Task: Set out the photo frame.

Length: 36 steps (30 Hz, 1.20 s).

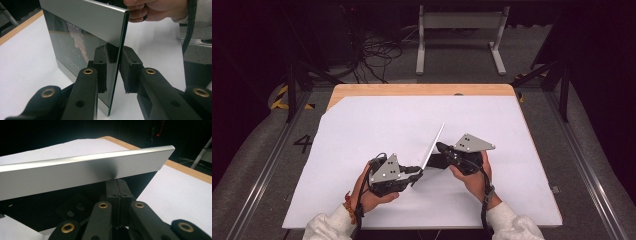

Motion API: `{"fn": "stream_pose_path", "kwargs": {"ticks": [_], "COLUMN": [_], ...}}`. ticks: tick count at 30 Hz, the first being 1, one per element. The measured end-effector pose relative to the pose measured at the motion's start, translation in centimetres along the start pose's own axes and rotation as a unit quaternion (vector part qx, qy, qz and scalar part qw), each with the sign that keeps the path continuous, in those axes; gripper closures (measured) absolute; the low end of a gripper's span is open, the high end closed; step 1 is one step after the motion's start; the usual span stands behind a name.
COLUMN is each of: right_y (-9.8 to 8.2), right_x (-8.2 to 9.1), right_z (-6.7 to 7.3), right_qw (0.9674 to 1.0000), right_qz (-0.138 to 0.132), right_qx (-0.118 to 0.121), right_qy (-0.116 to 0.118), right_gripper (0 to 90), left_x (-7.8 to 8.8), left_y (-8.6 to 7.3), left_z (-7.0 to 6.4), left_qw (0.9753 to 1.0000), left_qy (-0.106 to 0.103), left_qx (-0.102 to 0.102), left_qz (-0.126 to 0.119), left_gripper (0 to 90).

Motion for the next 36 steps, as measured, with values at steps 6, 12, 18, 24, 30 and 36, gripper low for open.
{"fn": "stream_pose_path", "kwargs": {"ticks": [6,12,18,24,30,36], "right_y": [0.0,0.1,0.1,0.0,0.0,-0.1], "right_x": [-0.5,-0.8,-0.8,-0.8,-1.0,-1.0], "right_z": [0.4,0.5,0.6,0.6,0.6,0.5], "right_qw": [1.0,1.0,0.9999,0.9999,0.9999,0.9998], "right_qz": [0.004,0.004,0.004,0.005,0.006,0.007], "right_qx": [0.001,0.002,0.003,0.003,0.0,0.0], "right_qy": [0.009,0.009,0.01,0.011,0.015,0.016], "right_gripper": [90.0,90.0,90.0,90.0,90.0,90.0], "left_x": [-0.4,-1.1,-1.5,-1.8,-2.3,-2.9], "left_y": [-0.2,-0.6,-0.6,-0.5,-0.2,0.0], "left_z": [-0.1,-0.6,-0.9,-1.1,-1.4,-1.7], "left_qw": [0.9999,0.9998,0.9997,0.9997,0.9997,0.9996], "left_qy": [-0.008,-0.014,-0.018,-0.019,-0.022,-0.026], "left_qx": [0.01,0.002,0.0,-0.001,0.0,-0.003], "left_qz": [-0.003,0.013,0.015,0.014,0.011,0.009], "left_gripper": [75.5,75.7,75.7,75.6,75.6,75.3]}}
Point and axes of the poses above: each handheld gripper's, and its own axes: x roughly backward along the jaws, y roughly out of its top, z roughly to its left, the point moved 7 cm from there along -x, roughly forward along the jaws
